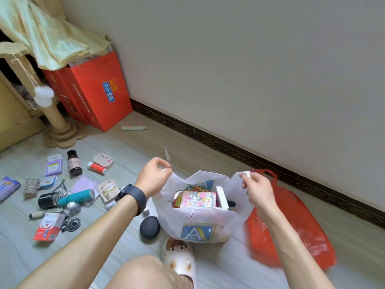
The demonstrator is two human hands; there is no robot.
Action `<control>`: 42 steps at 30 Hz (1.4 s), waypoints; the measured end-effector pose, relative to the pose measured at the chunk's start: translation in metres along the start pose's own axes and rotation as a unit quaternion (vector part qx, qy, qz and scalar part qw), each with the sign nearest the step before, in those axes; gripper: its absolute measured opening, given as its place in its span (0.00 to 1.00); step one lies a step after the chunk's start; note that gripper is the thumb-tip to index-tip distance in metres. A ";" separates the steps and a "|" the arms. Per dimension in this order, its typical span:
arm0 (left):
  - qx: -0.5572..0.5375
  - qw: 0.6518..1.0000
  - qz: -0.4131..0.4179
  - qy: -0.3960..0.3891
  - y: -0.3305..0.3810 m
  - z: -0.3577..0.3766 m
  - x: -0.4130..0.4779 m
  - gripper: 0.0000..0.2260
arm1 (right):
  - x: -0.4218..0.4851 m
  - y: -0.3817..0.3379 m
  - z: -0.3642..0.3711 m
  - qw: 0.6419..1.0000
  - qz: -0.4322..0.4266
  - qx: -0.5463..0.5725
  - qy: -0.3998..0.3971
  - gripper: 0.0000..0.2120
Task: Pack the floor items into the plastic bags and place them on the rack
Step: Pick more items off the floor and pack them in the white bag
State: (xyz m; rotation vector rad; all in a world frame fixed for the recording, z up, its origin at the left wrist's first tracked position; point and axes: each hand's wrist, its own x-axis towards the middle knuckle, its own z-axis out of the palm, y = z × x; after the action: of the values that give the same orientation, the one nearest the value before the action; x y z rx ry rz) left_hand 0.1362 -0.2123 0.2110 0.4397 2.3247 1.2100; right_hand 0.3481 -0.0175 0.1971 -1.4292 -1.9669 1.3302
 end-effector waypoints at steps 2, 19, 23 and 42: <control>0.201 0.977 0.052 -0.041 -0.005 0.001 -0.010 0.09 | -0.012 0.013 -0.004 0.986 0.013 -0.160 -0.041 0.12; 0.775 0.553 0.267 -0.153 -0.034 0.045 -0.011 0.17 | -0.007 0.079 0.011 0.667 -0.200 -0.688 -0.205 0.35; 0.801 0.551 0.166 -0.164 -0.071 0.026 0.000 0.29 | -0.005 0.102 0.000 0.697 -0.157 -0.662 -0.225 0.52; 0.502 0.863 0.006 -0.057 -0.131 -0.193 0.002 0.24 | -0.098 -0.046 0.178 0.765 -0.467 -0.305 -0.322 0.25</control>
State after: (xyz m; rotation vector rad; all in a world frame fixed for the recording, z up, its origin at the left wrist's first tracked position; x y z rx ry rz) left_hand 0.0204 -0.4142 0.1970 0.8213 2.6676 -0.1499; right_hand 0.2332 -0.1893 0.1711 0.1095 -3.0948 0.7161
